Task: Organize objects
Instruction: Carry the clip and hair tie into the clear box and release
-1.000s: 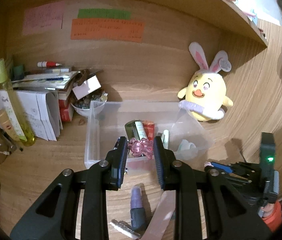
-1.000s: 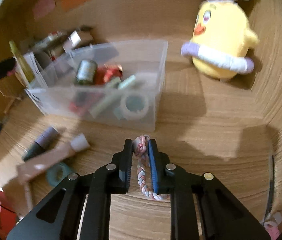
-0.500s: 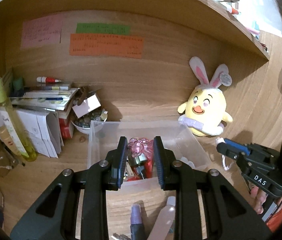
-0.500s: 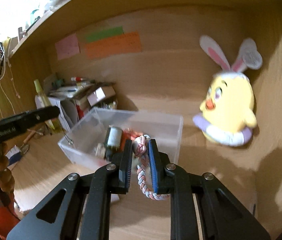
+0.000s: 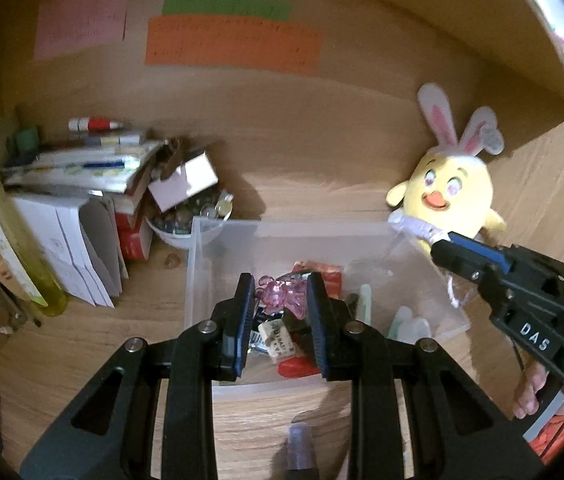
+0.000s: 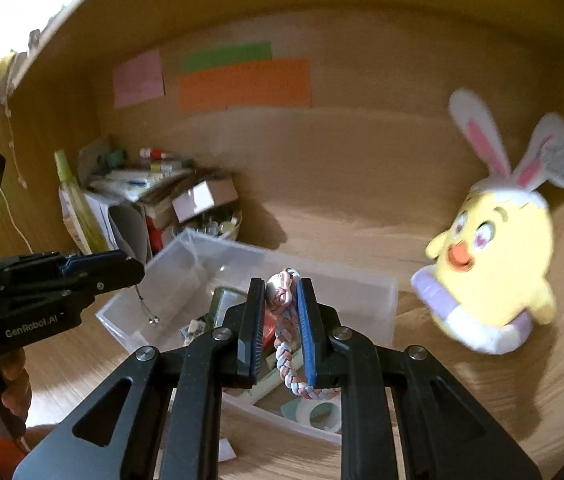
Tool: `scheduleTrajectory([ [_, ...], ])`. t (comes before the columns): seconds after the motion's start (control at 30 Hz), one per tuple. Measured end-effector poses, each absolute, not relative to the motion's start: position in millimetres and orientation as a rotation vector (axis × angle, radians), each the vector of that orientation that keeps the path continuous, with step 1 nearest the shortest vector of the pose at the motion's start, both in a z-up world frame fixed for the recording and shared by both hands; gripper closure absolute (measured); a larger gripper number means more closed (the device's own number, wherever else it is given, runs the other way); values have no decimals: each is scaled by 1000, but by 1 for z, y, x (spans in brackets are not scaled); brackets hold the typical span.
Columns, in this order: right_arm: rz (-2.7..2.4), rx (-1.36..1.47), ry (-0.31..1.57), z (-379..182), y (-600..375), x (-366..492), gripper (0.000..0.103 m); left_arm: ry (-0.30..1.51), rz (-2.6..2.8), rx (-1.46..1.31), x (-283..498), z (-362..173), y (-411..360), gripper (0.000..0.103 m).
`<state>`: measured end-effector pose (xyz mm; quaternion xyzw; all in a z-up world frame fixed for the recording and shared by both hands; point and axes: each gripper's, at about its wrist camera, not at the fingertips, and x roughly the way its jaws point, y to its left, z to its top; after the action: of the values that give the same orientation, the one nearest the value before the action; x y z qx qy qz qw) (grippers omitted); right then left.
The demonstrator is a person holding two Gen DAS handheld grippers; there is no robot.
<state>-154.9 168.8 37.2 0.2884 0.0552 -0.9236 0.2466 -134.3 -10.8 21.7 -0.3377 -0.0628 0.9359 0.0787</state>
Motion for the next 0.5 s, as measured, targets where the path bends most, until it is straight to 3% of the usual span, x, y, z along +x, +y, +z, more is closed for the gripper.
scheduleTrajectory([
  [0.5,-2432,1035,170,-26,155,-191,88,-232,2715,-1205,-163,-25,-15,77],
])
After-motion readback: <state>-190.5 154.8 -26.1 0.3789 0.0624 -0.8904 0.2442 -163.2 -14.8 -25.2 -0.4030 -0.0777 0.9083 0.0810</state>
